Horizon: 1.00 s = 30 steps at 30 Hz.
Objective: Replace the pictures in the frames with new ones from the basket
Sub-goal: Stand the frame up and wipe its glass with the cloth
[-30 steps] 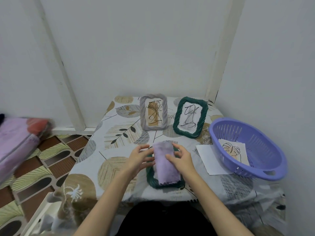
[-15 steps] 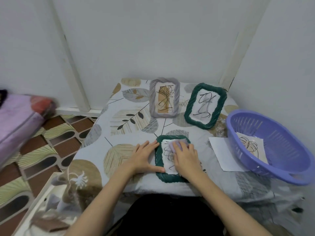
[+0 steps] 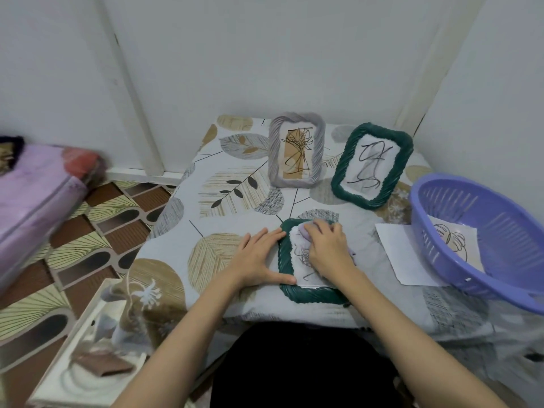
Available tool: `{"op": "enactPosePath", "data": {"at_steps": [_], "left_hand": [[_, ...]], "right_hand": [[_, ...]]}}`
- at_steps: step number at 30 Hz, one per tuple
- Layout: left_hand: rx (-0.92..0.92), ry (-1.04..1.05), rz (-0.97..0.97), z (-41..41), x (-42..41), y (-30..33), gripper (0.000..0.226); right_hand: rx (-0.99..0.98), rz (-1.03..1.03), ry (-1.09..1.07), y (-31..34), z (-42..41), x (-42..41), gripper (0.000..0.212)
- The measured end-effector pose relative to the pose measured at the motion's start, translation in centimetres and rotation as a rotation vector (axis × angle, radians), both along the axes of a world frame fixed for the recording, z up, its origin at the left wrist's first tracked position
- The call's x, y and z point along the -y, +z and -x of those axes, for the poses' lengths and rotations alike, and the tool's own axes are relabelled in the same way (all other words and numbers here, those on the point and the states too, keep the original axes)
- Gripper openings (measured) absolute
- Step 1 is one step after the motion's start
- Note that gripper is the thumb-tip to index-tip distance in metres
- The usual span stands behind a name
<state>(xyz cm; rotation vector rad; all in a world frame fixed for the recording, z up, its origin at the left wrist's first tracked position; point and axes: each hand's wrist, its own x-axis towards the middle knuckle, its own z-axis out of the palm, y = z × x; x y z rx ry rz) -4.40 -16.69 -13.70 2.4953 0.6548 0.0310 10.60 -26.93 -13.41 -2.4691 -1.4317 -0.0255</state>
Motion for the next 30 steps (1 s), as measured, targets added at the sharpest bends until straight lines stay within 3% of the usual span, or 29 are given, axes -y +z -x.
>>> {"op": "enactPosePath", "data": {"at_steps": [6,9,12,15,18,21,23,26,30], "left_hand": [[0.009,0.009,0.012,-0.1,0.0,0.1,0.105],[0.007,0.014,0.009,-0.1,-0.1,0.1,0.102],[0.004,0.013,0.002,-0.2,0.0,0.0,0.102],[0.004,0.010,-0.009,-0.2,0.0,-0.1,0.104],[-0.001,0.005,-0.010,-0.1,0.0,-0.2,0.112],[-0.002,0.008,-0.005,0.0,0.0,0.0,0.112],[-0.003,0.007,-0.002,0.0,0.0,0.1,0.106],[-0.011,0.005,-0.006,0.0,0.1,0.2,0.107],[-0.013,0.006,-0.009,-0.1,0.2,0.2,0.101]], "right_hand": [[0.082,-0.064,0.171,-0.7,0.7,1.1,0.046],[0.135,-0.043,0.114,-0.7,-0.9,2.1,0.046],[0.023,0.019,0.042,-0.3,-0.9,0.1,0.045],[-0.045,-0.036,0.119,-0.4,0.5,-0.4,0.035],[-0.110,-0.088,0.285,-0.6,0.9,2.7,0.052],[0.093,-0.152,0.397,-1.0,-0.5,5.5,0.038],[0.147,-0.162,0.298,-0.9,-1.6,5.3,0.035],[0.026,-0.039,0.134,-0.3,-1.7,2.2,0.048],[-0.128,-0.070,0.223,-0.3,1.0,1.5,0.048]]}}
